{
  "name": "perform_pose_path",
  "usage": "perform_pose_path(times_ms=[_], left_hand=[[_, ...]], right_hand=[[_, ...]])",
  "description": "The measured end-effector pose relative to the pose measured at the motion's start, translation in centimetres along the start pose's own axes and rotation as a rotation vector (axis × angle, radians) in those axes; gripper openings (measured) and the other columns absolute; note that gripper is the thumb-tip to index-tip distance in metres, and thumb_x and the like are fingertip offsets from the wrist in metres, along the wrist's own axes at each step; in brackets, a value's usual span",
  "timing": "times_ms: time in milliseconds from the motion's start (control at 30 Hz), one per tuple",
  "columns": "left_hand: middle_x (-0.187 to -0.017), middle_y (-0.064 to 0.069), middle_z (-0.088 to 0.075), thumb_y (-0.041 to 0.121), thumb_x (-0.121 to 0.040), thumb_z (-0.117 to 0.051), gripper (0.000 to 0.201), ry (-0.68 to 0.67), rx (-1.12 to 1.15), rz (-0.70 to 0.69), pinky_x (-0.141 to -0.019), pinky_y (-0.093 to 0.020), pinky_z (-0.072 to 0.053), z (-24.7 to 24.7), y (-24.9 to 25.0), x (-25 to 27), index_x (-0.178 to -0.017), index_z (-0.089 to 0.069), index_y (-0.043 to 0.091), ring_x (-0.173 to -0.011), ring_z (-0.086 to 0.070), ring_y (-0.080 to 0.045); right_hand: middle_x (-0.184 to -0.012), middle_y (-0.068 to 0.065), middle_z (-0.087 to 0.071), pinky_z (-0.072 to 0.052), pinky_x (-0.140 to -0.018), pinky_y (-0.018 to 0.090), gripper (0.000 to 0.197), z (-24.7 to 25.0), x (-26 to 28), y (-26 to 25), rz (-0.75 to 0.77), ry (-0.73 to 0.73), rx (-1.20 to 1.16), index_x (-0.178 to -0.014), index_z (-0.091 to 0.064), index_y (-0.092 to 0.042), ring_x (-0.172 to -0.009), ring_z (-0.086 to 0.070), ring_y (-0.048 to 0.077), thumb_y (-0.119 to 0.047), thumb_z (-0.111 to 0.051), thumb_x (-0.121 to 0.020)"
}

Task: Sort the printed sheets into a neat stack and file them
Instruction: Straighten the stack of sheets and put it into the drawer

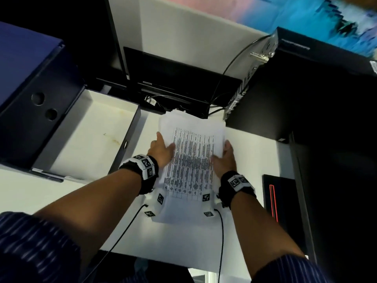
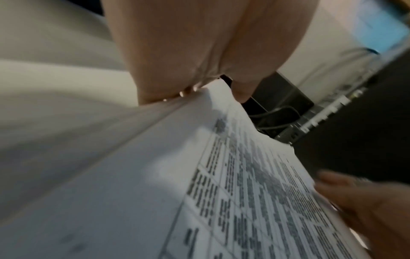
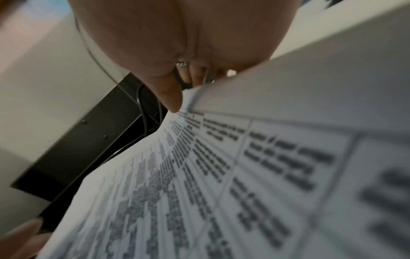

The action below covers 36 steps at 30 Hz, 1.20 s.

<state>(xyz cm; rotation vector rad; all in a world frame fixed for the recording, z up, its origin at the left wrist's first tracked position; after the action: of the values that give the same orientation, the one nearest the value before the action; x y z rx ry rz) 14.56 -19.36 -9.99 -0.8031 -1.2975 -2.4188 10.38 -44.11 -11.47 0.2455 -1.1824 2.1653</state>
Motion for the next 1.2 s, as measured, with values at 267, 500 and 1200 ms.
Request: perform_pose_path(times_ms=[267,500,1200], left_hand=[[-0.118,-0.015,-0.065,0.029,-0.085,-0.074,0.051,-0.006,-0.083,0.086,-0.076,-0.025,-0.044,0.3,-2.7,1.2,-0.125,-0.058,0.001,-0.090,-0.058,-0.025],[-0.103,-0.001,-0.072,0.015,-0.082,-0.078,0.029,0.012,0.249,-0.174,-0.094,-0.032,-0.049,2.8,0.5,4.4,-0.106,-0.063,0.011,-0.099,-0.066,-0.019],[-0.129,0.016,-0.052,0.061,-0.072,-0.072,0.089,0.164,0.478,-0.698,-0.106,-0.028,-0.042,10.3,11.1,12.5,-0.137,-0.027,0.019,-0.117,-0.053,0.006]], right_hand=[[-0.154,0.013,-0.015,-0.030,-0.113,0.040,0.073,-2.5,4.3,3.1,-0.185,-0.058,0.301,-0.156,-0.007,-0.015,-0.134,-0.031,0.038,-0.008,-0.049,-0.096],[-0.146,0.010,-0.043,-0.043,-0.103,0.035,0.102,1.4,4.4,1.8,-0.025,-0.011,0.045,-0.150,-0.027,-0.016,-0.131,-0.046,0.028,-0.046,-0.084,-0.071],[-0.107,0.000,-0.070,-0.059,-0.080,0.026,0.053,10.0,15.5,-13.1,0.451,0.347,-0.812,-0.119,-0.058,-0.009,-0.092,-0.071,0.006,-0.002,-0.083,-0.073]])
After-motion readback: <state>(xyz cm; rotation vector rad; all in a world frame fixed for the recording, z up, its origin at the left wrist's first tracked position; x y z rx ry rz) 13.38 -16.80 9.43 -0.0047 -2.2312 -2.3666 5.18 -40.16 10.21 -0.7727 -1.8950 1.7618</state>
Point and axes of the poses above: each hand's wrist, its own x-axis away from the middle knuckle, its own z-axis out of the back of the hand, y = z × x, the point moved 9 cm from there along -x, towards the middle knuckle
